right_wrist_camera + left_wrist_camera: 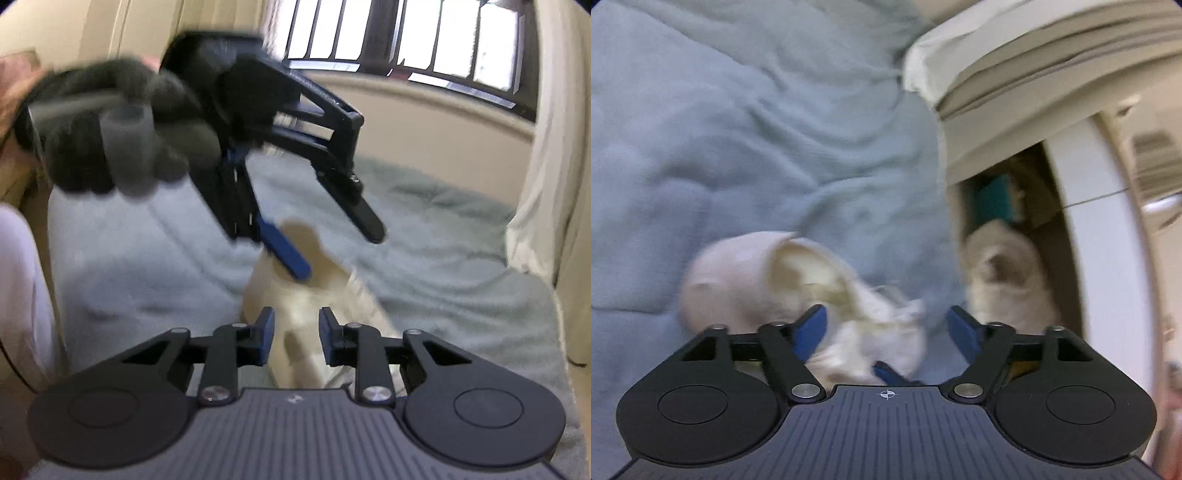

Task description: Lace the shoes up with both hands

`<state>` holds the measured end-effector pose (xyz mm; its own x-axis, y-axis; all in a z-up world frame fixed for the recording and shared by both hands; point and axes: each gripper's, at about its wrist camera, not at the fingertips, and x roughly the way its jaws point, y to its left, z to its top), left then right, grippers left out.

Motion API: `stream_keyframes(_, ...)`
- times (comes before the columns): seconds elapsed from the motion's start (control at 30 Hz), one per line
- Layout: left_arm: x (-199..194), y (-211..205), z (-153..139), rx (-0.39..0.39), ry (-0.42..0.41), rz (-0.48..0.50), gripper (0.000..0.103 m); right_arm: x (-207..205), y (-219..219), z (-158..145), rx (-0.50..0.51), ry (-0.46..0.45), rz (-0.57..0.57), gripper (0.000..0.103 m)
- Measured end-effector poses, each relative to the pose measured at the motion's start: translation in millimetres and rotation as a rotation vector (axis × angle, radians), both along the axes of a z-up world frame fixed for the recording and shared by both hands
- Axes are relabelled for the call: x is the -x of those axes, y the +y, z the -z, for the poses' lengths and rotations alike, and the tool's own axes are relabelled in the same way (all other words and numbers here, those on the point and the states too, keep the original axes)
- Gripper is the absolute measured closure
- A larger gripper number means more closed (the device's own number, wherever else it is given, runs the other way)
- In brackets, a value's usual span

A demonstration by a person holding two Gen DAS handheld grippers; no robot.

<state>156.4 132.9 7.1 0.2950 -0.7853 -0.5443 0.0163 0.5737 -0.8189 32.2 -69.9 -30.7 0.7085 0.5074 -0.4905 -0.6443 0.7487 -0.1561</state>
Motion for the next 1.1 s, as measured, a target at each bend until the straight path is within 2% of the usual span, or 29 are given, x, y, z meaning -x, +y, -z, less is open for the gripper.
stream_keyframes(0.07,-3,-12,-1,-0.014,0.006,0.005,0.019,-5,-2,3,0.006,0.033,0.018,0.075)
stream_keyframes(0.17,-6,-28,-4,-0.093,0.008,0.011,0.016,-7,-2,6,0.041,0.051,0.020,0.075)
stream_keyframes(0.27,-9,-28,-5,-0.076,0.021,-0.014,0.015,-6,1,9,0.051,0.067,0.014,0.075)
stream_keyframes(0.37,-10,-24,-5,-0.040,0.041,-0.029,0.012,-1,4,11,0.051,0.037,0.010,0.075)
stream_keyframes(0.5,-8,-27,-11,-0.101,0.045,0.002,0.017,-5,10,17,0.073,0.057,0.010,0.071)
stream_keyframes(0.57,-7,-30,-23,-0.146,0.012,0.031,0.021,-6,13,19,0.090,0.057,0.008,0.066)
stream_keyframes(0.63,-5,-33,-40,-0.154,-0.038,0.066,0.031,-5,15,21,0.096,0.057,0.004,0.063)
stream_keyframes(0.67,-4,-36,-49,-0.173,-0.084,0.092,0.032,-5,16,22,0.101,0.054,0.002,0.062)
stream_keyframes(0.7,-1,-42,-61,-0.229,-0.163,0.142,0.032,-4,16,22,0.104,0.051,0.001,0.062)
stream_keyframes(0.77,8,-63,-81,-0.431,-0.343,0.269,0.028,-3,16,23,0.105,0.050,-0.001,0.061)
stream_keyframes(0.83,22,-87,-91,-0.667,-0.517,0.406,0.020,-2,16,23,0.108,0.047,-0.003,0.060)
stream_keyframes(0.87,27,-96,-90,-0.750,-0.561,0.463,0.018,-2,16,23,0.110,0.045,-0.004,0.059)
stream_keyframes(0.93,37,-111,-85,-0.933,-0.660,0.521,0.017,-1,18,23,0.113,0.044,-0.009,0.056)
stream_keyframes(0.97,44,-117,-81,-1.034,-0.743,0.532,0.017,0,19,23,0.117,0.042,-0.012,0.055)
stream_keyframes(1.0,54,-123,-76,-1.132,-0.865,0.559,0.015,1,19,24,0.122,0.038,-0.014,0.054)
stream_keyframes(1.03,65,-128,-70,-1.204,-1.005,0.609,0.009,3,20,24,0.128,0.032,-0.017,0.054)
stream_keyframes(1.07,77,-131,-62,-1.261,-1.160,0.692,0.009,2,20,24,0.134,0.029,-0.019,0.054)
stream_keyframes(1.1,86,-133,-53,-1.291,-1.259,0.788,0.009,3,20,24,0.137,0.027,-0.020,0.053)
